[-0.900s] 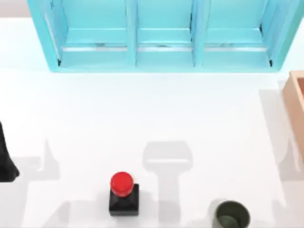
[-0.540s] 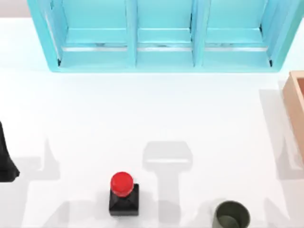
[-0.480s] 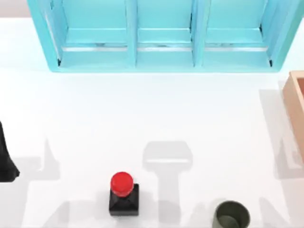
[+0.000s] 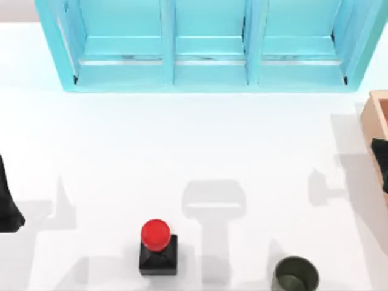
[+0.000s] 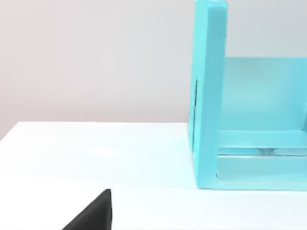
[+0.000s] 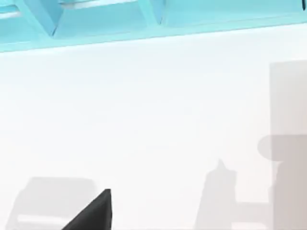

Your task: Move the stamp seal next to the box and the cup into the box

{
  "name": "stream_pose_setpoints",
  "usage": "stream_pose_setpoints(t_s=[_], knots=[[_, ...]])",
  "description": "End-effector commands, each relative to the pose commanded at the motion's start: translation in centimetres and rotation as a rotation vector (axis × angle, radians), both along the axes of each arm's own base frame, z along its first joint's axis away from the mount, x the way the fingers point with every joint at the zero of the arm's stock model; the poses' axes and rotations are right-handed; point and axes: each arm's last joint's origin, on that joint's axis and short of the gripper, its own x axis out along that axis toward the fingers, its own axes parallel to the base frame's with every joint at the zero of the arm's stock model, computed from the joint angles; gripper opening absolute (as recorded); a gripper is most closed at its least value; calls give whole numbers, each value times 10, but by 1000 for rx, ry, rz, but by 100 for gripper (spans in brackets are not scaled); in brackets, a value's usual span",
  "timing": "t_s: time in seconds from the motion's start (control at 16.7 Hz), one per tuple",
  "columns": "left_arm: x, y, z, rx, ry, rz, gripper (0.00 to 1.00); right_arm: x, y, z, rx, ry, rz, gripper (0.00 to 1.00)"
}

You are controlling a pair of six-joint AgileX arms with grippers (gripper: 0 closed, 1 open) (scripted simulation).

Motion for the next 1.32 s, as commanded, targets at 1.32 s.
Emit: stream_pose_setpoints(t_s=[1.32], knots=[[0, 0, 0, 0, 0, 0, 100, 73, 335, -20, -324, 946, -6, 100]])
